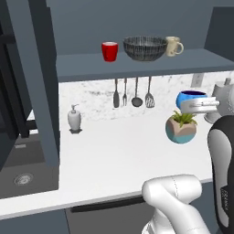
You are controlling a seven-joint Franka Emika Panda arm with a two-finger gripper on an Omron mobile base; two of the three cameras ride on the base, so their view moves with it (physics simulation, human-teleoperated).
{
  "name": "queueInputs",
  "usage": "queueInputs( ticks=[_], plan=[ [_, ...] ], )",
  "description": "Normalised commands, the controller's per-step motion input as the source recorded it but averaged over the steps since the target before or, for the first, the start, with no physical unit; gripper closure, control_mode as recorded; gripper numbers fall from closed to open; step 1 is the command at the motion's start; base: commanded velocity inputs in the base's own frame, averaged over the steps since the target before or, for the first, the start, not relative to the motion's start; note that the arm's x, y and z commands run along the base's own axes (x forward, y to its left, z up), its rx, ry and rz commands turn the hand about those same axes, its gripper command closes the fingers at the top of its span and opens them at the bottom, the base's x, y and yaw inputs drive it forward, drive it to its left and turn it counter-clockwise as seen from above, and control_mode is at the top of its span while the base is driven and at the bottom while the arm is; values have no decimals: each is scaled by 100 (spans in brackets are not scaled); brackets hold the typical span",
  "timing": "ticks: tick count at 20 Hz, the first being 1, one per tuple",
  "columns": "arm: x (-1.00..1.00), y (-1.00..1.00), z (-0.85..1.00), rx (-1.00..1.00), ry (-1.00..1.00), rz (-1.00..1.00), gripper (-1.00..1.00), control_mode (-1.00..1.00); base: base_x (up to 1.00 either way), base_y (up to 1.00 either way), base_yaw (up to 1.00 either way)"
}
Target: Gather all objects into one cabinet and sort the glasses and bowls to opposite sides.
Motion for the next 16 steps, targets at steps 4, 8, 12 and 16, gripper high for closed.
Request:
queueInputs(
  ticks=[4, 8, 12, 16],
  plan=[
    [0, 0, 0, 0, 0, 0, 100, 100, 37, 10, 0],
    [0, 0, 0, 0, 0, 0, 100, 100, 14, 3, 0],
    [-26, 17, 0, 0, 0, 0, 100, -100, -5, 8, 0],
    [-36, 40, 20, 0, 1, 8, 100, -100, 0, 0, 0]
  ],
)
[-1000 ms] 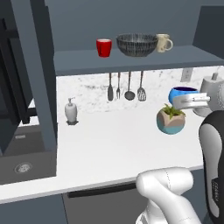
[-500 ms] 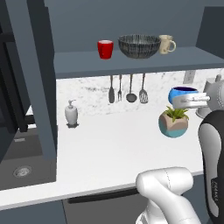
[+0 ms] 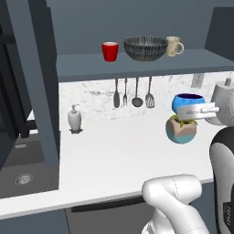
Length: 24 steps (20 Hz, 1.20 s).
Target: Gather all objects into one cabinet and sort the glasses and bowls to opposite sides.
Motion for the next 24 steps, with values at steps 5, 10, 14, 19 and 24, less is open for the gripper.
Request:
queueInputs(
  ticks=[5, 10, 14, 19, 24],
  plan=[
    [-19, 38, 31, 0, 0, 7, 100, -100, 0, 0, 0],
    [0, 32, 38, 0, 0, 3, 100, -100, 0, 0, 0],
    [2, 19, 36, 0, 3, 6, 100, -100, 0, 0, 0],
    [5, 7, 32, 0, 0, 3, 100, -100, 0, 0, 0],
    [28, 21, 9, 0, -5, 2, 100, -100, 0, 0, 0]
  ],
)
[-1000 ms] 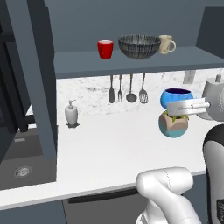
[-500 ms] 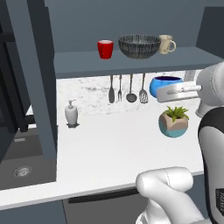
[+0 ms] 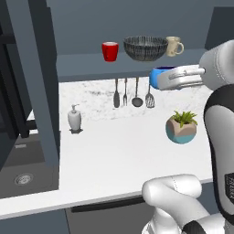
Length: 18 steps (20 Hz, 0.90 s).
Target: Gather all objects into one cabinet and sort the glasses and bowls to opposite sides.
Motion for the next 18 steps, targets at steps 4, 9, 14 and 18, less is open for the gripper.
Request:
queueInputs(
  ticks=[4, 9, 14, 18],
  plan=[
    [62, 26, 5, 0, 0, 1, 100, -100, 0, 0, 0],
    [69, 25, 0, 0, 0, 2, 100, -100, 0, 0, 0],
    [74, 20, -14, 1, 4, 15, 100, -100, 0, 0, 0],
    [61, 26, -30, 0, 4, 22, 100, -100, 0, 0, 0]
  ],
)
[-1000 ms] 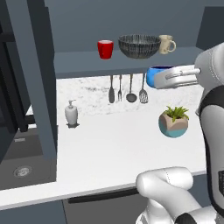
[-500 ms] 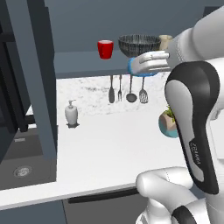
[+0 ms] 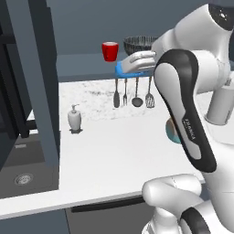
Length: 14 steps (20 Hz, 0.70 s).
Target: Gather all objects into one cabinet and sort the glasses and bowls to opposite sides.
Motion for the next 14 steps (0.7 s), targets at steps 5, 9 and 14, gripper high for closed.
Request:
queueInputs(
  ticks=[5, 9, 14],
  plan=[
    [44, 20, -10, 0, 1, 4, 100, -100, 0, 0, 0],
    [52, 22, 0, 0, 0, 0, 100, -100, 0, 0, 0],
    [57, 28, 0, 0, 0, 0, 100, -100, 0, 0, 0]
  ],
)
